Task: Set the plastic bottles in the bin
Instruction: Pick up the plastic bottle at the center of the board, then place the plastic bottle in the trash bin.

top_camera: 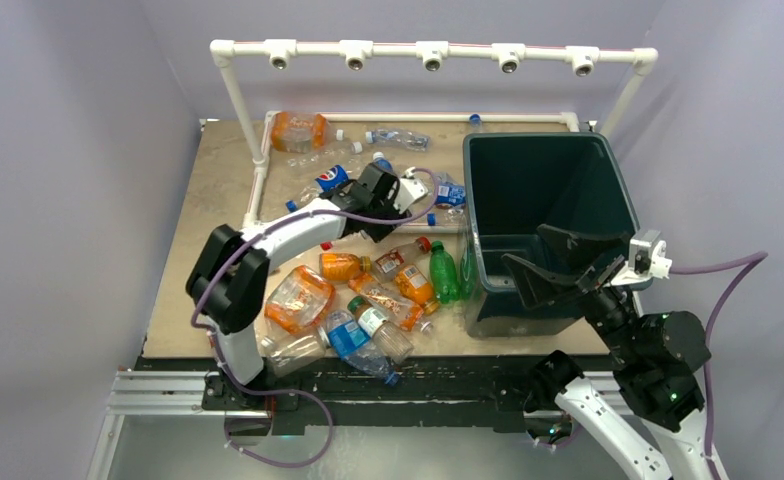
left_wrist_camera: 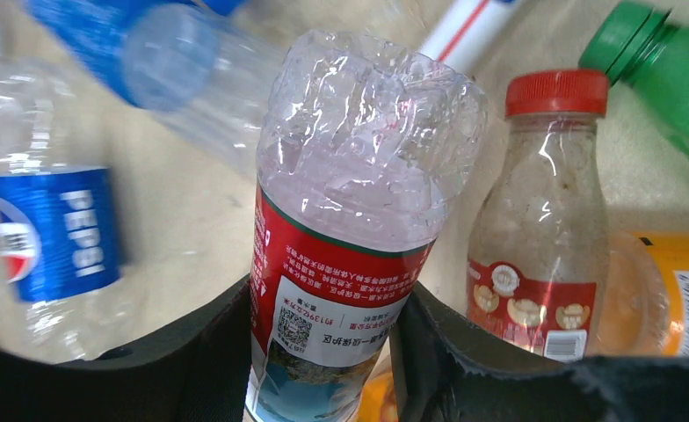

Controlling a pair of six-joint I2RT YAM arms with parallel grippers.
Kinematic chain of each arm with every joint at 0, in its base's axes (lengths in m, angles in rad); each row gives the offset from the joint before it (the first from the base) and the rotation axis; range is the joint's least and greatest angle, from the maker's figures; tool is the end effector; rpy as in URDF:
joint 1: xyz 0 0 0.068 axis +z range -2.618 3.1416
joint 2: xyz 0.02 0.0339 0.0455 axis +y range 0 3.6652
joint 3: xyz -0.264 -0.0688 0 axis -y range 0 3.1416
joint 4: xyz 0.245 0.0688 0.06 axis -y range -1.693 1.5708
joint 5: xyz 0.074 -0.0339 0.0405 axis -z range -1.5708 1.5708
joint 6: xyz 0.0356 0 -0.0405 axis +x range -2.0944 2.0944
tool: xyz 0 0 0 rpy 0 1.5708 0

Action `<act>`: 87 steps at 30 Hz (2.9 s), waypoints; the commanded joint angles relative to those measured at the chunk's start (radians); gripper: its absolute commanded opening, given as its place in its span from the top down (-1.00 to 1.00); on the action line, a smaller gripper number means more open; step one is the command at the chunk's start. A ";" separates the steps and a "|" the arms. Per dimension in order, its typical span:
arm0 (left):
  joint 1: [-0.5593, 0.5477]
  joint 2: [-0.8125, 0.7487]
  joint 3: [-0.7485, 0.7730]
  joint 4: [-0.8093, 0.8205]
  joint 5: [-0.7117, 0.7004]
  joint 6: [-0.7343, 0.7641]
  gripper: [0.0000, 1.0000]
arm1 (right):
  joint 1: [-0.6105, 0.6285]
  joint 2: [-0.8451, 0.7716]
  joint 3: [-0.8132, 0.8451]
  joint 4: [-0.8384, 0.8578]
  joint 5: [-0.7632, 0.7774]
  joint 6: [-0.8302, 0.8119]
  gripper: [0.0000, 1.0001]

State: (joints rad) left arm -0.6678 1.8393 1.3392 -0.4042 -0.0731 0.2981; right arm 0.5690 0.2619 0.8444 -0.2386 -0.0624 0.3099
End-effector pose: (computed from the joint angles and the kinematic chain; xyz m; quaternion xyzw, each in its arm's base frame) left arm 0.3169 -0.2466 0.2171 0.4280 0.8419 -0.0261 0.3277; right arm 0.0323 0.0233 0.4037 -0.0996 0.5673 0.3640 0.7320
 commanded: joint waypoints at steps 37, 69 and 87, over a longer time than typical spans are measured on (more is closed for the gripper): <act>-0.067 -0.591 0.170 0.921 0.449 -1.175 0.98 | -0.002 0.370 0.284 0.379 -0.430 0.131 -0.98; -0.404 -0.456 0.203 0.846 0.378 -1.061 0.87 | -0.001 0.396 0.317 0.233 -0.300 0.040 -0.35; -0.411 -0.869 -0.150 0.679 -0.100 -0.757 -0.98 | -0.001 0.267 0.228 0.121 0.348 -0.054 0.17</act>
State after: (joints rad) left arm -1.0763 1.1088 1.2869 0.3302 0.0429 -0.5804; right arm 0.5652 0.5610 1.1160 -0.0925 -0.0010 0.2817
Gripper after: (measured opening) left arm 0.990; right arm 0.503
